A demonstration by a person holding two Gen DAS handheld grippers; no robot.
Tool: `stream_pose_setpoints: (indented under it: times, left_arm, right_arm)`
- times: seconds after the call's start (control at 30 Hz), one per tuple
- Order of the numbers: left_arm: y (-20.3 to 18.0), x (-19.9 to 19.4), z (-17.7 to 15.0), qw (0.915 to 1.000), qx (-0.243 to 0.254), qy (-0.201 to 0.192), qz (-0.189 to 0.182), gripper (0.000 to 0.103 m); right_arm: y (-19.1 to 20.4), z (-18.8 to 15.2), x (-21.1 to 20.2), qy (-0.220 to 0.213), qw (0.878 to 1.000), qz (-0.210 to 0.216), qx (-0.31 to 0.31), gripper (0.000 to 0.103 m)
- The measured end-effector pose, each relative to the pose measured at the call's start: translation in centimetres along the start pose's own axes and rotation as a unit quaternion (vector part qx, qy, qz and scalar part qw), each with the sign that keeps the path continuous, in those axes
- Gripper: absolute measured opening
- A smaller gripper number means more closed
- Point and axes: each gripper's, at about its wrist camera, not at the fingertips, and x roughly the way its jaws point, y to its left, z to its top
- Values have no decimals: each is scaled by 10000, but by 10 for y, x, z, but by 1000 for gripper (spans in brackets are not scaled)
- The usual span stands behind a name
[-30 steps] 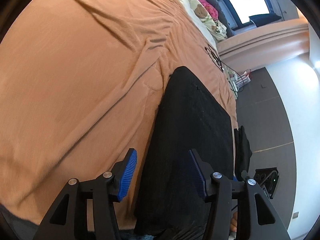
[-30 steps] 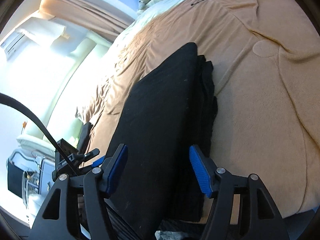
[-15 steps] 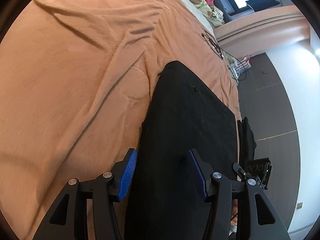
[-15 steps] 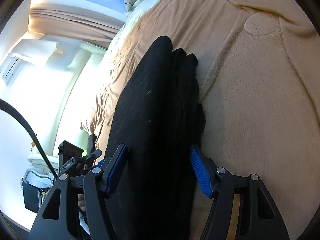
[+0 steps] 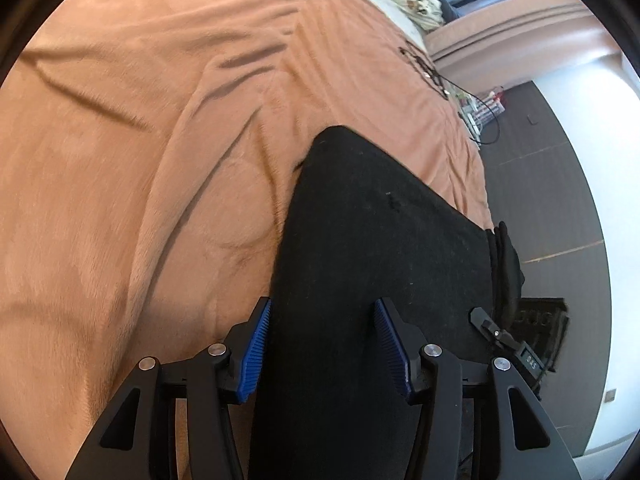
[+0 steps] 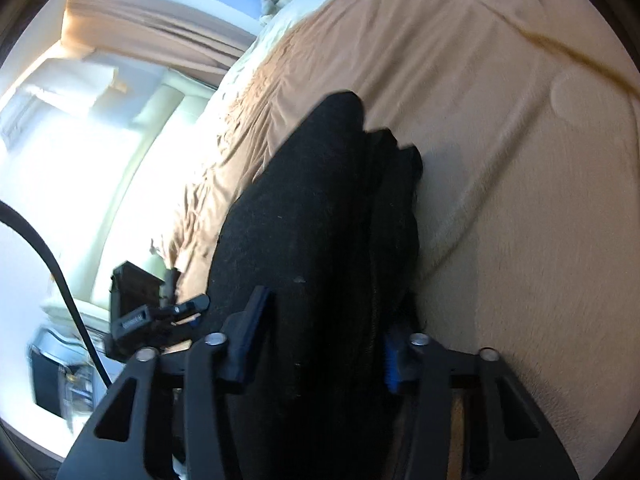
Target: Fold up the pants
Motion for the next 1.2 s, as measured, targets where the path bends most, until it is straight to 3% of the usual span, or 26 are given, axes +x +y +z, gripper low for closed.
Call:
stream_pose_setpoints:
  times: [0.07, 0.17, 0.27, 0.47, 0.73, 0.83, 0.97, 1.2]
  left_arm:
    - [-5, -3, -1, 9999, 140, -37, 4, 54]
    - [-4, -5, -2, 9998, 160, -90, -76, 54]
    - [-1, -5, -3, 9999, 131, -50, -53, 54]
    - [9, -1, -9, 9998, -26, 187, -80, 54]
    - [29, 3, -23, 9975, -412, 271, -498, 55]
    - [26, -5, -29, 9984, -317, 140, -451, 52]
    - [21, -17, -35, 9983, -273, -40, -516, 45]
    - [5, -43, -47, 9972, -78, -322, -676, 40]
  right_arm:
    - [17, -5, -10, -178, 9991, -34, -381, 32]
    - [19, -13, -13, -221, 9988, -38, -441, 32]
    - [4, -19, -6, 15, 10000, -32, 20, 37]
    - [0, -19, 5, 620, 9971, 377, 225, 53]
    - [2, -11, 24, 915, 9940, 534, 279, 54]
    - [12, -8, 37, 915, 9945, 434, 260, 54]
    - [25, -5, 28, 770, 9967, 244, 30, 37]
    - [56, -15, 14, 436, 9985, 108, -312, 27]
